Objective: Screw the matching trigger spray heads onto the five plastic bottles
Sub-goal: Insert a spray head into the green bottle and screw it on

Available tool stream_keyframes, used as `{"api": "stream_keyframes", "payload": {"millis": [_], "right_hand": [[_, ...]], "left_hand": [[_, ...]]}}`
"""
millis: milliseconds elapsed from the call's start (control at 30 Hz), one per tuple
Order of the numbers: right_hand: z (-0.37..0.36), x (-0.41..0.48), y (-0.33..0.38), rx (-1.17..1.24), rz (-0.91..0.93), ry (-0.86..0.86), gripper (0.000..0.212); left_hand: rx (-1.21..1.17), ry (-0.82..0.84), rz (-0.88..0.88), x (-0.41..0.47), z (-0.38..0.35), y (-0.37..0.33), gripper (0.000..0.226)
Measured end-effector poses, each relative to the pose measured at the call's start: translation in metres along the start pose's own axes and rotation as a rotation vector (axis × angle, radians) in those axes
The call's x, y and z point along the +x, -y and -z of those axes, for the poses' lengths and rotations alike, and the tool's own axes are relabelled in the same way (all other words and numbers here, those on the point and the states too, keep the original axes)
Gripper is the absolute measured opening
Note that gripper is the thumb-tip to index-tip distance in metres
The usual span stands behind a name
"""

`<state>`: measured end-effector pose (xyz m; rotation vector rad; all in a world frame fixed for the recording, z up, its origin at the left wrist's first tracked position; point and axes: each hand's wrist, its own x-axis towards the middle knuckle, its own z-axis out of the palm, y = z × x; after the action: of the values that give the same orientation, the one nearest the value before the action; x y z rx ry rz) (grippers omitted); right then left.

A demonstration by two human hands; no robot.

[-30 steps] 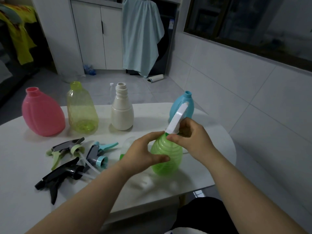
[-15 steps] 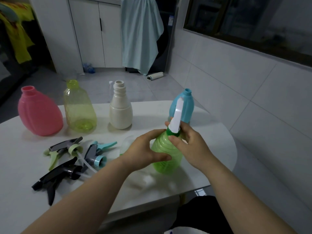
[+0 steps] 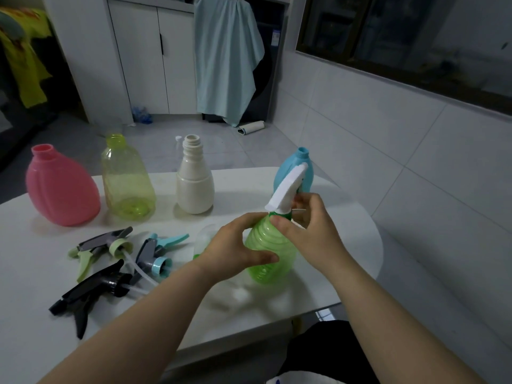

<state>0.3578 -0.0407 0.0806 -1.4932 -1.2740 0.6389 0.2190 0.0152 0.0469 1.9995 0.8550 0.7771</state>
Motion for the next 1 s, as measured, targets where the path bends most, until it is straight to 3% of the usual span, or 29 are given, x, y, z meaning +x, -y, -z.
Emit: {"api": "stream_keyframes", "payload": {"millis": [167, 500, 733, 800, 1000], "right_hand": [[0.01, 0.001, 0.004, 0.008, 0.056, 0.13, 0.027], [-0.008, 0.001, -0.004, -0.059, 0.146, -0.109, 0.039], [0.012, 0.0, 0.007, 0.0, 0.093, 0.062, 0.02], [0.01, 0.001, 0.008, 0.062, 0.11, 0.069, 0.024], [-0.003, 0.001, -0.004, -0.023, 0.18, -0.106, 0.02]], "left_hand": [[0.0, 0.001, -0.002, 0.001, 0.0, 0.0, 0.067], [-0.022, -0.004, 0.009, 0.001, -0.002, 0.003, 0.069], [-0.049, -0.008, 0.008, 0.001, -0.001, 0.003, 0.067], [-0.044, -0.011, 0.008, 0.0, -0.001, 0.003, 0.067], [-0.048, -0.023, 0.012, 0.0, -0.001, 0.003, 0.066]]}}
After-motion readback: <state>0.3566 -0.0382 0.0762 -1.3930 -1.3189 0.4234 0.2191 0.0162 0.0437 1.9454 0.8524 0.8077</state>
